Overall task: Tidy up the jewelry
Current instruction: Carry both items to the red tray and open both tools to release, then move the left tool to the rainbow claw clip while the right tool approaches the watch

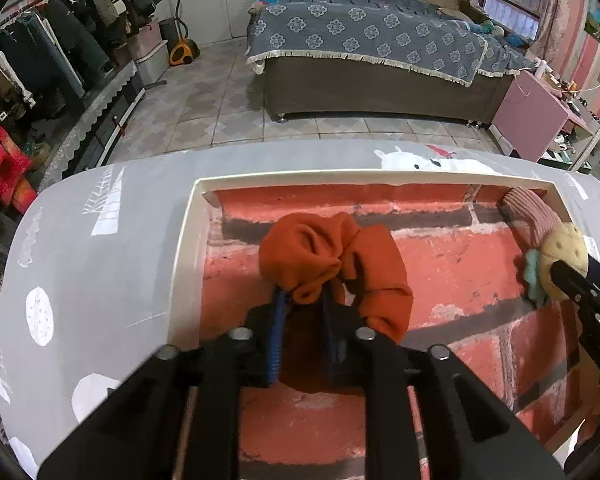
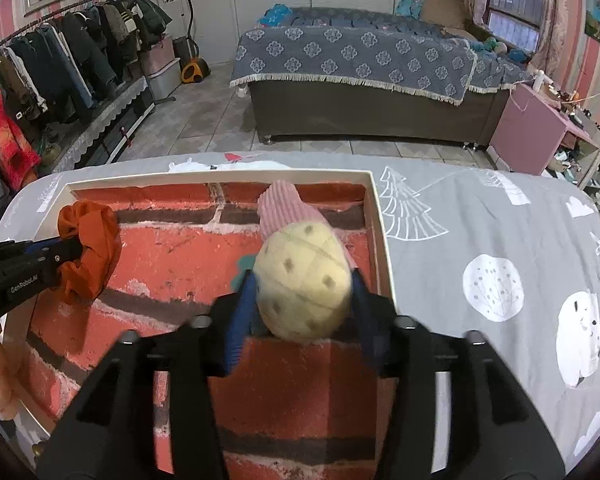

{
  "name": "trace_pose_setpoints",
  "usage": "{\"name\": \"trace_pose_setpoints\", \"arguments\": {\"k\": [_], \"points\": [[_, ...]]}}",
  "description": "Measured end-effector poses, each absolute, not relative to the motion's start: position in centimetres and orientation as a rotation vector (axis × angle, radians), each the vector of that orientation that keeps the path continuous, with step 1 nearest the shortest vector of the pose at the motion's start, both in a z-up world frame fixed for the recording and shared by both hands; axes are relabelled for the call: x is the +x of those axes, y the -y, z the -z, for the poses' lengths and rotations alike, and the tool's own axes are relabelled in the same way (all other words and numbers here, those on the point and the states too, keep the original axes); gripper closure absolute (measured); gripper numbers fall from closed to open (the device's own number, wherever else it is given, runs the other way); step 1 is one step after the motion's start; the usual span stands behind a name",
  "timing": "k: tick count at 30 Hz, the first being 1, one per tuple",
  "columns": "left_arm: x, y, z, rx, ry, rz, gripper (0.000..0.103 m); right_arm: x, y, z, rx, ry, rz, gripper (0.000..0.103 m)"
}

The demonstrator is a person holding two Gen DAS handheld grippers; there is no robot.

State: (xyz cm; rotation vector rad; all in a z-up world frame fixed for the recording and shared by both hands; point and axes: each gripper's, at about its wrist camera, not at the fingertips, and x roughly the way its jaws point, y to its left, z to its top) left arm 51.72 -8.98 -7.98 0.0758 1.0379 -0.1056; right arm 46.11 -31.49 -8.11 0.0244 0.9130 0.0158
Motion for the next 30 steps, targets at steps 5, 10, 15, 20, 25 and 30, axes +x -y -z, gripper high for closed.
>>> {"name": "trace_pose_setpoints", "arguments": {"k": [5,10,15,20,25,30], "points": [[50.7,7.8,6.4,0.061,-1.009,0.09,0.052,44.7,31.8,6.3,0.04,-0.861,-0.044,0.036],[48.6,6.7,3.7,0.046,-0.949,0.083,0.032,42.0,32.2,2.9,0.051,-0.781,-0.035,0.018],[46.0,5.2,0.4,0.025,-0.891,0.094,0.026,38.5,31.9,-0.2,0.013,-0.712,-0.012,0.005],[42.5,3.7,-2.7,0.021,-0.823,0.107,0.015,34.5,31.2,-2.3,-0.037,-0.672,0.015,0.004],[38.5,2.5,-4.4,0.04,-0.78,0.12,0.013,30.2,31.9,-3.5,-0.016,-0.656,0.027,0.004],[34.4,1.0,-4.9,0.057,-0.765,0.12,0.013,25.6,32.7,-4.0,0.003,-0.638,0.056,0.004]]}}
